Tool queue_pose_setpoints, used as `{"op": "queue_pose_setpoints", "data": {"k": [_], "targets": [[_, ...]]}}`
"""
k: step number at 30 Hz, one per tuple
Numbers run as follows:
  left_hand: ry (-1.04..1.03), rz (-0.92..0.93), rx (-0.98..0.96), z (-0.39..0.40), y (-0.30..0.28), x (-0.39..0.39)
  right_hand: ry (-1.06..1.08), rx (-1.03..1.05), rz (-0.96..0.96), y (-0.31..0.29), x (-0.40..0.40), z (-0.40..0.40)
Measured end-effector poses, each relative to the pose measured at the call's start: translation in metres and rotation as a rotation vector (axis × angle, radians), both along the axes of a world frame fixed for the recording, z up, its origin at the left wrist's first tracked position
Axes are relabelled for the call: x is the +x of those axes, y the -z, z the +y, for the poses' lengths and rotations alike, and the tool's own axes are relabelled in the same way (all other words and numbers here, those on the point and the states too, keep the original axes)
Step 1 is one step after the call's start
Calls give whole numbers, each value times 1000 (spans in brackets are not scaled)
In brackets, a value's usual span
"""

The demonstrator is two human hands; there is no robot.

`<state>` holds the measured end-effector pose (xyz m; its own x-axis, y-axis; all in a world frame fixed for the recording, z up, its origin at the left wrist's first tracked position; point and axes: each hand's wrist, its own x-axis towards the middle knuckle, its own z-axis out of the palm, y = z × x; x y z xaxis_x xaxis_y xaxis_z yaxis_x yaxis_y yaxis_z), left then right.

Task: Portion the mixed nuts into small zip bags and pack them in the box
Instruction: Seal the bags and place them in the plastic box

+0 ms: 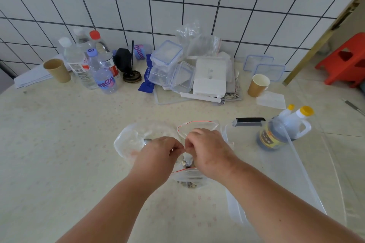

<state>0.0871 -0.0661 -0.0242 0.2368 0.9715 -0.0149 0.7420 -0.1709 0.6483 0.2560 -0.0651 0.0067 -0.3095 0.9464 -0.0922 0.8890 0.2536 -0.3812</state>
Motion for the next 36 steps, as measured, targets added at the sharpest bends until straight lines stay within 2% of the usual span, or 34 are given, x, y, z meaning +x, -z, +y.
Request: {"op": "queue_pose_setpoints", "data": {"k": [17, 36], "targets": [[-49, -52, -75, 0, 0, -4, 116, 15, 50, 8, 24, -2], [-58, -5, -96, -5, -2, 0, 222, 51, 156, 5, 40, -12]]}}
